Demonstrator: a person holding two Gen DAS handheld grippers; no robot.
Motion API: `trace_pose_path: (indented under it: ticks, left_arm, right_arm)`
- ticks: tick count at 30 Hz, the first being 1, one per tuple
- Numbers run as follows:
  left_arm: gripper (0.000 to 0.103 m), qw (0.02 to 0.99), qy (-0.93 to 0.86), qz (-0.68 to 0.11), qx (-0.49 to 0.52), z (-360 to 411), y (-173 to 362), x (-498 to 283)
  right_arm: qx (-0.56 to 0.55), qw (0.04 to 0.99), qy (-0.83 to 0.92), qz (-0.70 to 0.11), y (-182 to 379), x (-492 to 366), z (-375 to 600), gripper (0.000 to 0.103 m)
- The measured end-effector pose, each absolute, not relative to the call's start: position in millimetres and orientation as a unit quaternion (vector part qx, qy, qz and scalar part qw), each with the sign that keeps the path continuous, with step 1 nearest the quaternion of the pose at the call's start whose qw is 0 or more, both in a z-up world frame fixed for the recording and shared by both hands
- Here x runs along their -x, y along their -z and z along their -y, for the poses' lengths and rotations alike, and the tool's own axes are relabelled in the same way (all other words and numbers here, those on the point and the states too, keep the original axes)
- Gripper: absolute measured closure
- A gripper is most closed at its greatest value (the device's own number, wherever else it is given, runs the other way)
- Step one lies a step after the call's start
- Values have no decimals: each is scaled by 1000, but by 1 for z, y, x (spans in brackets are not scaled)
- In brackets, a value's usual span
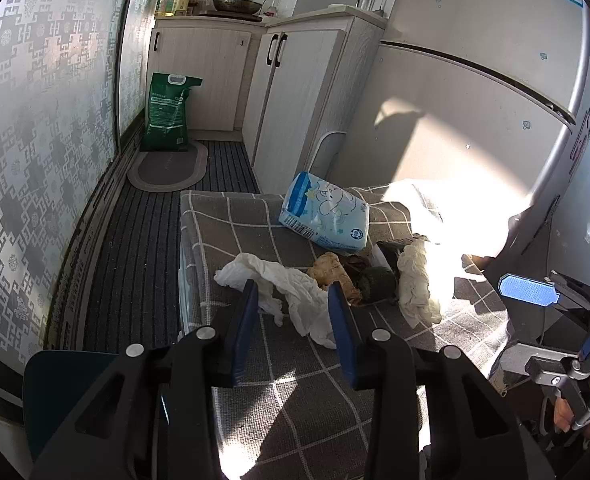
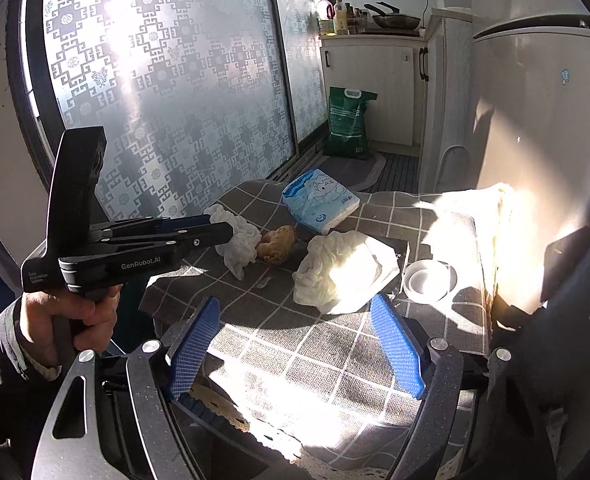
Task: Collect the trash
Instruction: 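Grasp the white tissue with the left tool while the right tool grasps the crumpled plastic bag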
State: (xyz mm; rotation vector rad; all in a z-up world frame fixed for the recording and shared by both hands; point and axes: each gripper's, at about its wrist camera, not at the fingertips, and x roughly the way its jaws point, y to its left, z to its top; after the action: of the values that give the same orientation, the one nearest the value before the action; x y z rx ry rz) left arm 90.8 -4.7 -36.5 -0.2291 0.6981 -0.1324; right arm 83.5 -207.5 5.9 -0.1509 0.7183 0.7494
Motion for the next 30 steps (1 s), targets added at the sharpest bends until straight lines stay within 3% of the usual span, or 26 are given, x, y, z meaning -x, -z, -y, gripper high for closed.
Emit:
trace_pose_path:
  ticks: [5, 7, 8, 10, 12, 15, 21, 25, 30]
  left_arm:
    - [78, 926, 60, -354, 120, 4, 43, -99]
    - [85, 923, 55, -361, 120, 2, 47, -102]
    - [96, 922, 53, -364, 121, 2, 48, -103]
    - [98, 921, 52, -365, 123, -1, 49, -102]
    - [99, 923, 53, -363, 120, 0, 48, -100]
    - [99, 926, 57, -354, 115, 0, 45, -95]
    - [100, 932, 72, -334, 120, -7, 36, -83]
    - [99, 935, 77, -326, 117, -8, 32, -75]
    - [99, 938, 89, -312, 120, -16, 27, -63]
  right_arm:
    - [104, 869, -348, -335, -4, -94, 193, 24]
    - [127, 871, -337, -334, 1, -99, 186, 30]
    - [137, 871, -332, -335, 4, -101, 183, 34]
    - [156, 867, -327, -343, 13, -107, 177, 43]
    - [174, 864, -322, -346, 20, -109, 172, 53]
    - [210, 863, -312, -337, 26, -104, 167, 60]
    - [248, 866, -298, -316, 24, -97, 160, 62]
    - [278, 860, -291, -313, 25, -93, 150, 75]
    - [298, 852, -271, -335, 39, -99, 139, 77]
